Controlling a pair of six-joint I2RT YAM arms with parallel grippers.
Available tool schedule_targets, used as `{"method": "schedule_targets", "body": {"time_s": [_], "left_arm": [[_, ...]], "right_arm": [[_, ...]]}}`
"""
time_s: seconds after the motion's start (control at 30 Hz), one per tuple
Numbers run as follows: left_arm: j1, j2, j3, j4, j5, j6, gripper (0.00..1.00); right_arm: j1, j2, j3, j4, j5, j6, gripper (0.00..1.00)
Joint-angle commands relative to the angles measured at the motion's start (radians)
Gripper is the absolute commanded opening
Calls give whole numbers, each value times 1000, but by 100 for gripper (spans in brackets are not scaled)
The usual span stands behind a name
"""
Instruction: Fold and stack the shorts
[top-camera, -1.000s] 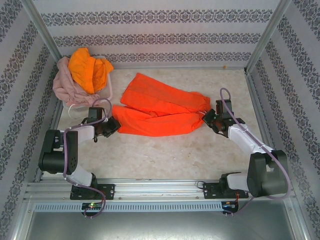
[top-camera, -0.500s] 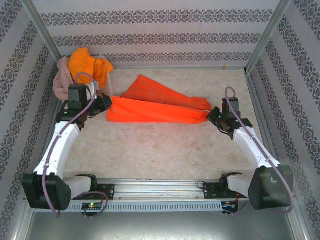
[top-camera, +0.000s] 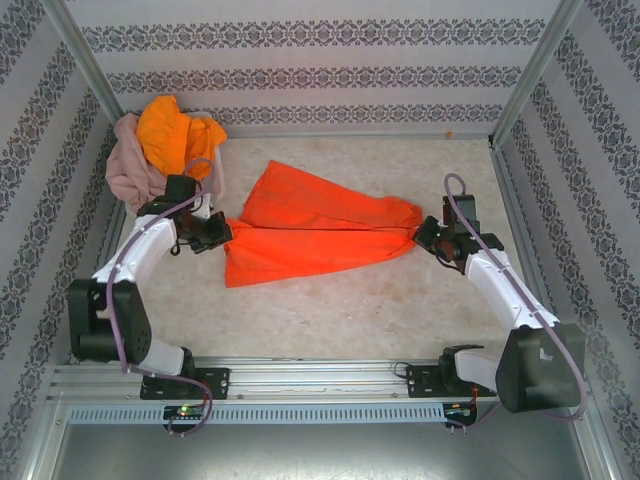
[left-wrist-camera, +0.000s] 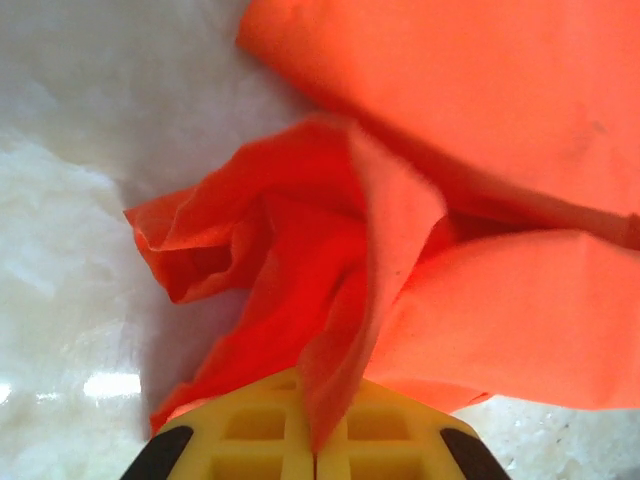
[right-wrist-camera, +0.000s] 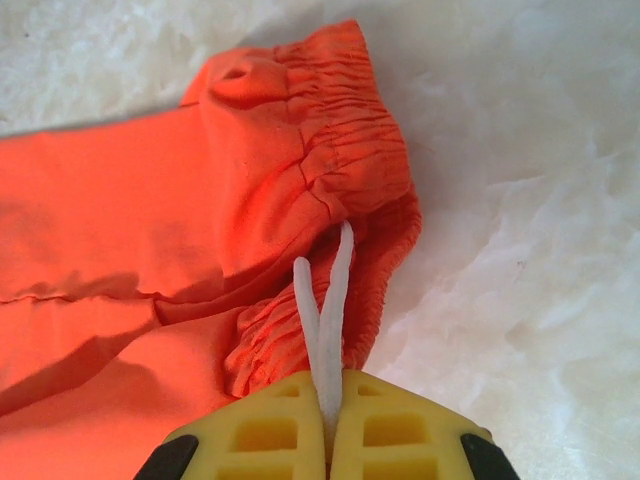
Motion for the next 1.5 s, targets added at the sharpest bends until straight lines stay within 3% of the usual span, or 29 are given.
{"method": "schedule_targets", "body": {"time_s": [0.0,0.1,0.2,0.33,0.63,0.77,0.97,1.23,1.47], "left_arm": [[-7,67,-8,116,55,6,25],[-9,-4,-35,151,31,1,56],[-9,-179,-104,146,-86,-13,76],[-9,-367,-205,103,-103,-82,78],[-32,-547,-502,142,-77,-261,68],[-36,-504,-563,244,-37,-291,64],[-53,-354,-585,391,-4,-314,50],[-104,-256,-584,450,-7,-325,35],[-115,-234,-591,465,-17,-316,5]], "right_arm": [[-7,22,3,11,13,-6,0],[-6,33,0,17,7,1,0],[-3,31,-7,27,7,8,0],[3,28,-14,36,13,16,0],[7,8,-45,56,13,29,0],[8,5,-53,60,6,32,0],[11,-4,-68,63,1,37,0],[11,-23,-83,56,15,31,0],[11,-20,-83,55,13,29,0]]}}
